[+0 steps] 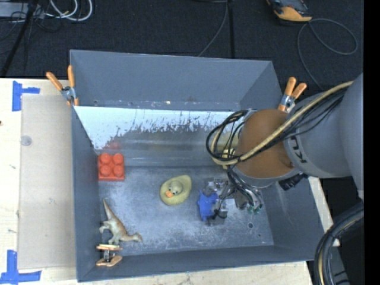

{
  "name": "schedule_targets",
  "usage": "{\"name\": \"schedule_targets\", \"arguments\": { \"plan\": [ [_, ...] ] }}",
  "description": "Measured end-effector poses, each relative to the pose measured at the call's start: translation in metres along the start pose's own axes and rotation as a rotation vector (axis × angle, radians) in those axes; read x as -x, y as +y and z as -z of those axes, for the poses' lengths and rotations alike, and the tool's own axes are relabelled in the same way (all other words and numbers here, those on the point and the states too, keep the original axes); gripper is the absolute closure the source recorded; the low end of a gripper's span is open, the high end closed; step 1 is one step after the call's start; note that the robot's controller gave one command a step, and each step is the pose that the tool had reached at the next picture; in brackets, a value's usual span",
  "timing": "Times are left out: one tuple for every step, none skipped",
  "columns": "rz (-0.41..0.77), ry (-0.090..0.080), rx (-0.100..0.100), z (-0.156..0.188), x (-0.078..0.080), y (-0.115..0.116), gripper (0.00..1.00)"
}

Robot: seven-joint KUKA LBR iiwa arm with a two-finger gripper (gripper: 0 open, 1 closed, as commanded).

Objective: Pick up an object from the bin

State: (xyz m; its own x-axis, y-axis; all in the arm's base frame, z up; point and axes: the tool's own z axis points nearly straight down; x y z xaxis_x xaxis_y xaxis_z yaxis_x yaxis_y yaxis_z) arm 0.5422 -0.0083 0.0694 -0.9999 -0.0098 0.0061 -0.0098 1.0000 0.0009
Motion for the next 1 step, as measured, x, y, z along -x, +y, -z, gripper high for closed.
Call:
{"name": "schedule_targets", "arguments": {
  "plan": [
    [0.078,0.001,0.0,0.0835,-0.0031,0.009,1.0]
  ]
}}
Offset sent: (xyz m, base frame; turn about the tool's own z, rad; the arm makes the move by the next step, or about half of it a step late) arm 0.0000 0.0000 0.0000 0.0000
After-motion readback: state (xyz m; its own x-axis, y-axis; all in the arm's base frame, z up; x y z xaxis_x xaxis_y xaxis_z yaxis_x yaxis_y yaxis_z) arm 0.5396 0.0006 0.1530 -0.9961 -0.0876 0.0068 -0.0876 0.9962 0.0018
